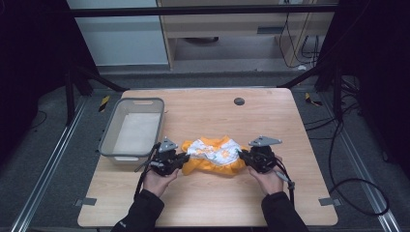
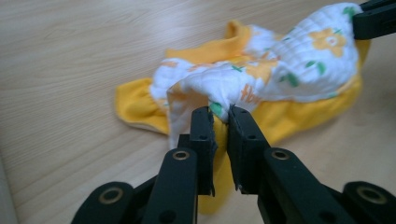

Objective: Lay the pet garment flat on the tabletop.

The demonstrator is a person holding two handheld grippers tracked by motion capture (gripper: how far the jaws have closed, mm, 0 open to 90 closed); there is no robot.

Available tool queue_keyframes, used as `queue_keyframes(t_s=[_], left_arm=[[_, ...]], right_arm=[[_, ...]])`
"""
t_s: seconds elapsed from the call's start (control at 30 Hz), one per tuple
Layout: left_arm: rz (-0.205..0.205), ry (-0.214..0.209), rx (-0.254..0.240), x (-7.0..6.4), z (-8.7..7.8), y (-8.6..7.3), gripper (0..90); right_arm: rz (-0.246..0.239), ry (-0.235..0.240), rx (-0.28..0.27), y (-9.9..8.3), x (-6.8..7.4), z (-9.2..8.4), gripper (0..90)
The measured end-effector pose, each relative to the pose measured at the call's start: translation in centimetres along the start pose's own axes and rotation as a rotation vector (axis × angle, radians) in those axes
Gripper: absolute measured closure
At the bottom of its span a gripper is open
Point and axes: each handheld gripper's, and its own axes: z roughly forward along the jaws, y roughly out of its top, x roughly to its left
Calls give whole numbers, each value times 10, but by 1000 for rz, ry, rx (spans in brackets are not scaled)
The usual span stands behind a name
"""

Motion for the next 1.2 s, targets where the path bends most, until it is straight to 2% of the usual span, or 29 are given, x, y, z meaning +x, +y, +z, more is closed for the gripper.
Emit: queue_keyframes(t_s=[0.07, 0.13, 0.23, 0.37, 0.47, 0.57, 0.67, 0.83, 0.97, 1.13, 1.2], left_arm=[[-2, 25, 15, 7, 10, -1, 776], [-8, 31, 28, 11, 16, -3, 753], [-11, 35, 10, 11, 13, -5, 637], [26, 41, -32, 8, -5, -8, 491], [34, 26, -36, 7, -18, -14, 451], [54, 24, -33, 7, -26, -25, 415], [71, 33, -13, 7, -29, -36, 398], [81, 31, 42, 4, -20, -42, 411], [85, 17, 65, 1, -11, -42, 450], [82, -1, 92, 0, 2, -41, 555], [82, -5, 97, -1, 6, -41, 621]], right_arm=[[-6, -28, 6, -3, -6, 16, 782], [-21, -29, -6, -7, -9, 26, 742], [-68, -59, -9, -11, -9, 29, 655], [-77, -47, -70, -9, -11, 10, 584], [-84, -36, -117, -10, -16, -8, 538], [-79, -22, -136, -16, -20, -19, 503], [-91, -6, -121, -29, -25, -23, 476], [-98, 18, -46, -46, -29, -13, 423], [-88, 53, -24, -49, -35, -1, 412], [-80, 76, -7, -50, -36, 12, 438], [-93, 83, -4, -49, -35, 14, 461]])
